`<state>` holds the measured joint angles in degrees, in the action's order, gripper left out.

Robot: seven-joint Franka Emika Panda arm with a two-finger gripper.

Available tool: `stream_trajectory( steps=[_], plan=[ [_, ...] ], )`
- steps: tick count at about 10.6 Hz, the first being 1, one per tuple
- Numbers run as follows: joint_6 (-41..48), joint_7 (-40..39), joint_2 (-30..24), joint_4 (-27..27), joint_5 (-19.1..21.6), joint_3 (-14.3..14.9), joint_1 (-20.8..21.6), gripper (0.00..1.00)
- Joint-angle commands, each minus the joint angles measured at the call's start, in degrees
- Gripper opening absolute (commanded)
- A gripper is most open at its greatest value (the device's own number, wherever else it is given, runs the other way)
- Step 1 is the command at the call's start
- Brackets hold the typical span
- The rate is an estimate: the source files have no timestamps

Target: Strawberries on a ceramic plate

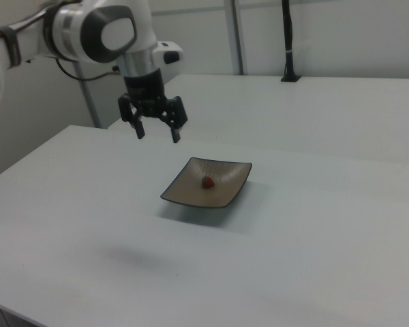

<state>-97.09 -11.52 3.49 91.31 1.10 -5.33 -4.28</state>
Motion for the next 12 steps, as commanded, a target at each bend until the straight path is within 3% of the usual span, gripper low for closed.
stream_trajectory(
  steps=[1, 5, 7, 12],
  plan=[
    [3.5, 12.6, -4.4, 2.5, 0.2, 0.3, 3.0, 1.00],
    [2.8, 13.5, -6.2, 2.8, 0.7, 0.9, 5.1, 1.00],
    [2.0, 17.2, -6.4, 2.8, 0.7, 4.6, 8.7, 1.00],
    [0.7, 17.3, -6.2, 3.0, 0.6, 4.8, 9.0, 1.00]
  ],
)
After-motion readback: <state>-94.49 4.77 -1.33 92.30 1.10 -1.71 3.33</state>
